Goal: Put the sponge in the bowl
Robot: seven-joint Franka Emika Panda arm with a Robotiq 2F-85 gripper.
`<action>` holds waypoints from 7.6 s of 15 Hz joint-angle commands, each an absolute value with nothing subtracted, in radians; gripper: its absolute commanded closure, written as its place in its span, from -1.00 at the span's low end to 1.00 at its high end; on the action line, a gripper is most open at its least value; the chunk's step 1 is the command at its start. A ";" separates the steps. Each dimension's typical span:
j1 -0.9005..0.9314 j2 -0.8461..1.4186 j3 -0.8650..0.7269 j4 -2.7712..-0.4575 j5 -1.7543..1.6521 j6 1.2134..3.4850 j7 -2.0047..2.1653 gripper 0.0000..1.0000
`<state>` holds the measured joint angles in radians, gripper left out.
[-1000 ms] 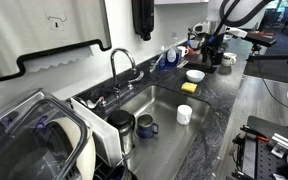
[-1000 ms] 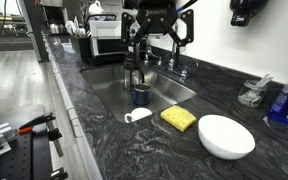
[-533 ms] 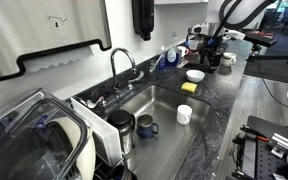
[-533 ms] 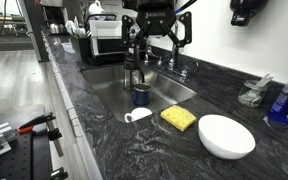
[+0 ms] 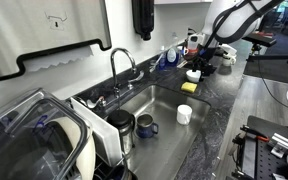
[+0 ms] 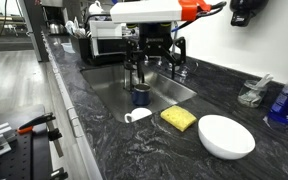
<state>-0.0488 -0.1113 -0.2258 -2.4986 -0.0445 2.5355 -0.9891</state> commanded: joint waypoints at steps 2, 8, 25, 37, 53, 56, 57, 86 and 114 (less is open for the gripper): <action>-0.082 -0.016 -0.220 -2.490 0.040 2.651 -1.016 -1.00; -0.122 0.092 -0.201 -2.474 0.039 2.714 -0.986 -1.00; -0.188 0.226 -0.120 -2.424 -0.028 2.854 -0.893 -1.00; -0.191 0.229 -0.146 -2.439 -0.178 2.856 -0.723 -1.00; -0.207 0.205 -0.132 -2.449 -0.203 2.839 -0.671 1.00; -0.211 0.188 -0.123 -2.452 -0.181 2.820 -0.679 0.99; -0.214 0.178 -0.119 -2.454 -0.171 2.806 -0.684 0.99; -0.222 0.118 -0.222 -2.245 -0.041 2.482 -0.646 0.99; -0.301 0.232 -0.147 -2.103 0.003 2.403 -0.625 -1.00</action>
